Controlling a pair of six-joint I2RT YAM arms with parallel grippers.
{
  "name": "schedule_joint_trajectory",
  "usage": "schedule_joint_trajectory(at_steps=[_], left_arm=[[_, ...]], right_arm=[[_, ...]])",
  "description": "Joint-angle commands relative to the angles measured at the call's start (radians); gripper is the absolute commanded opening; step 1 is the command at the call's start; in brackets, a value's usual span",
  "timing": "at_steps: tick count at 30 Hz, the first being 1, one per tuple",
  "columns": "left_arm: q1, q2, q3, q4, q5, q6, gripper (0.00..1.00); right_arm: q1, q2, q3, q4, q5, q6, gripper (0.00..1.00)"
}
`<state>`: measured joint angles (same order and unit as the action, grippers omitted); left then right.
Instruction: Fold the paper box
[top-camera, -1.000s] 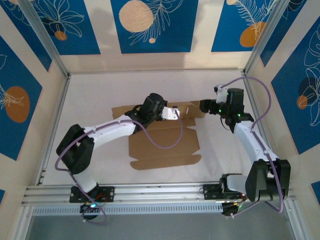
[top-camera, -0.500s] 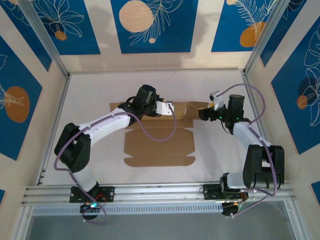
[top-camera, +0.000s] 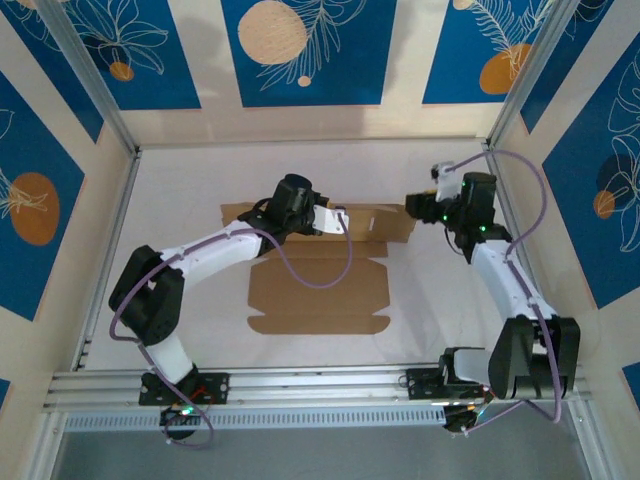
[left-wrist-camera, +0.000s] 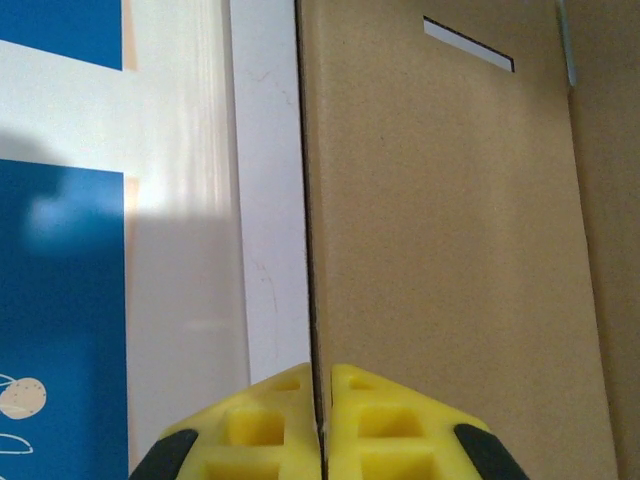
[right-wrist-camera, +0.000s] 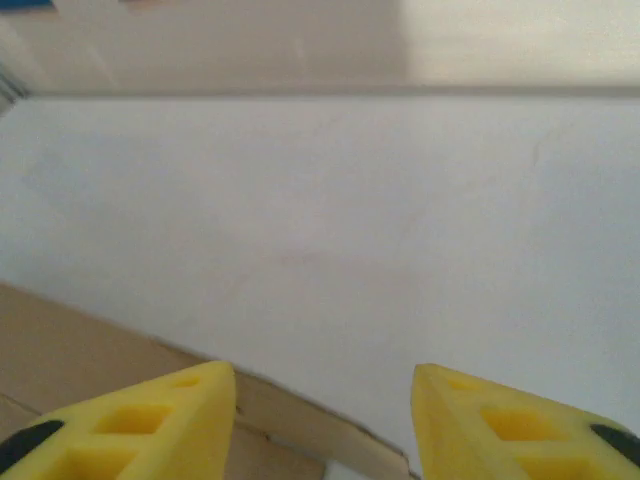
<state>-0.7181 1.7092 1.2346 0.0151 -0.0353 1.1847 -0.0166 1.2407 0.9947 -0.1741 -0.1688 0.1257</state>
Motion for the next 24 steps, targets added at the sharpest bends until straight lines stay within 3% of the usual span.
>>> schedule_joint_trajectory(at_steps=[1,4,8,12,24], left_arm=[[-0.01,0.012,-0.004,-0.026,-0.015,0.0,0.0],[-0.015,0.011,0.002,-0.026,-0.025,-0.009,0.0],[-0.021,0.003,-0.005,-0.019,-0.031,-0.023,0.0],[-0.026,-0.012,-0.019,-0.002,-0.04,-0.035,0.0],[-0.031,-0.049,-0.019,-0.018,-0.027,-0.068,0.0]], right_arm=[[0.022,0.025,0.09,-0.201,-0.048,0.153,0.42],[0.035,0.082,0.165,-0.29,-0.074,0.317,0.4],[0.048,0.242,0.314,-0.468,-0.302,0.463,0.47],[0.065,0.341,0.366,-0.591,-0.411,0.536,0.51],[0.065,0.339,0.205,-0.391,-0.587,0.738,0.52]])
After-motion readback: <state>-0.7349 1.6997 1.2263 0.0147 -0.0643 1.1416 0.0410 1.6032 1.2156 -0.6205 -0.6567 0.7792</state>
